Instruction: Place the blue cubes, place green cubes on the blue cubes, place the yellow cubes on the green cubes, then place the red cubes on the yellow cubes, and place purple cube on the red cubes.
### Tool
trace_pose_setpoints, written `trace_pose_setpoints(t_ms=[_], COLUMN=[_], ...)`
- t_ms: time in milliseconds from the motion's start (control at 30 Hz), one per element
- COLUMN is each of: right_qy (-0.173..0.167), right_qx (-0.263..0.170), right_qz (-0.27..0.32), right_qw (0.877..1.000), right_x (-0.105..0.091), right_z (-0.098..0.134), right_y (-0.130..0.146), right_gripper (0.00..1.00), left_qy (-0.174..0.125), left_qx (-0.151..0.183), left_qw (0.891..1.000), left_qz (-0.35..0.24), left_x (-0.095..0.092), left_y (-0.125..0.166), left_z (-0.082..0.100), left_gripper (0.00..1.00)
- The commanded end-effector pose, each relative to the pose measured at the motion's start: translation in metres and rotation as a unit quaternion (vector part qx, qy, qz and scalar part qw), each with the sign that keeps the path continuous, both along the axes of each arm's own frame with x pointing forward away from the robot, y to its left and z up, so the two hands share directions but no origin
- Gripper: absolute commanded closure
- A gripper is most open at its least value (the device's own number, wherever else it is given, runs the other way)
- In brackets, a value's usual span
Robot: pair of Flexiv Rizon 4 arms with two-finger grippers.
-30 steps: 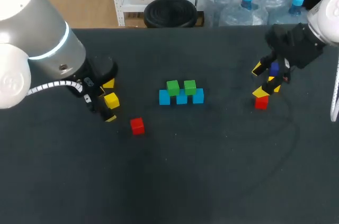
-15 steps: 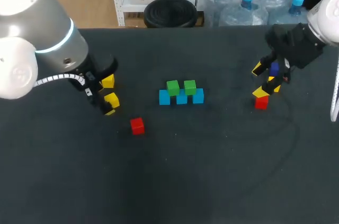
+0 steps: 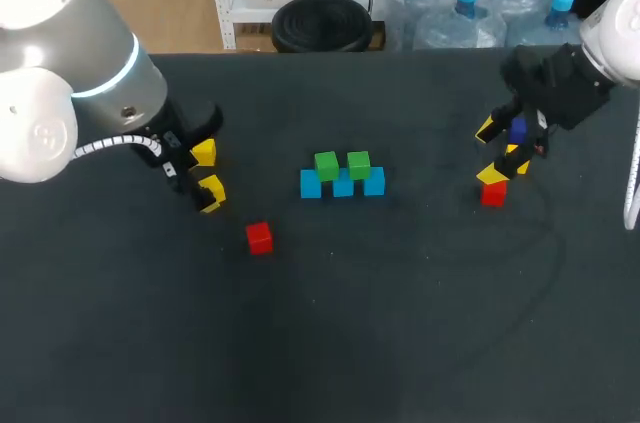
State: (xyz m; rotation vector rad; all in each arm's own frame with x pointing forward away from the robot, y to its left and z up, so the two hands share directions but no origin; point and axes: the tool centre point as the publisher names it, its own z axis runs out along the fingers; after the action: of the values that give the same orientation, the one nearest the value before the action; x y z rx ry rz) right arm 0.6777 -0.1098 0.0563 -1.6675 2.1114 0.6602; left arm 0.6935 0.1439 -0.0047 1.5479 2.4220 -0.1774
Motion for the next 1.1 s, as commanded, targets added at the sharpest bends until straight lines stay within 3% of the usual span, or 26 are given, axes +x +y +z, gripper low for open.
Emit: trace_pose_setpoints(t_ms=[33, 267, 300, 367, 600, 633, 667, 700, 1100], right_qy=[0.000, 0.000, 0.000, 0.000, 0.000, 0.000, 0.000, 0.000, 0.000], right_qx=[0.001, 0.001, 0.001, 0.001, 0.001, 0.001, 0.001, 0.001, 0.001], right_qz=[0.001, 0.001, 0.001, 0.001, 0.001, 0.001, 0.001, 0.001, 0.001], right_qw=[1.000, 1.000, 1.000, 1.000, 1.000, 1.000, 1.000, 1.000, 1.000], right_x=[0.0005, 0.0005, 0.0005, 0.0005, 0.0005, 0.0005, 0.0005, 0.0005, 0.0005], right_z=[-0.0006, -0.0006, -0.0006, -0.0006, -0.0006, -0.0006, -0.0006, -0.0006, -0.0006], right_y=[0.0000, 0.0000, 0.0000, 0.0000, 0.0000, 0.0000, 0.0000, 0.0000, 0.0000], right_gripper=[0.00, 0.00, 0.00, 0.00, 0.00, 0.00, 0.00, 0.00, 0.00], left_qy=[0.002, -0.003, -0.003, 0.001, 0.001, 0.000, -0.001, -0.001, -0.002], left_qx=[-0.004, -0.004, -0.004, -0.004, -0.006, -0.006, -0.006, -0.006, -0.003], left_qw=[1.000, 1.000, 1.000, 1.000, 1.000, 1.000, 1.000, 1.000, 1.000], left_qz=[-0.004, -0.008, -0.008, -0.006, -0.007, -0.008, -0.008, -0.009, -0.011], left_x=[0.0031, 0.0025, 0.0023, 0.0022, 0.0023, 0.0024, 0.0025, 0.0026, 0.0039], left_y=[0.0003, -0.0013, -0.0013, -0.0014, -0.0021, -0.0023, -0.0024, -0.0025, -0.0032], left_z=[-0.0019, -0.0017, -0.0024, -0.0035, -0.0051, -0.0051, -0.0051, -0.0050, -0.0019], left_gripper=[0.00, 0.00, 0.06, 0.00, 0.00, 0.19, 0.51, 0.56, 0.55])
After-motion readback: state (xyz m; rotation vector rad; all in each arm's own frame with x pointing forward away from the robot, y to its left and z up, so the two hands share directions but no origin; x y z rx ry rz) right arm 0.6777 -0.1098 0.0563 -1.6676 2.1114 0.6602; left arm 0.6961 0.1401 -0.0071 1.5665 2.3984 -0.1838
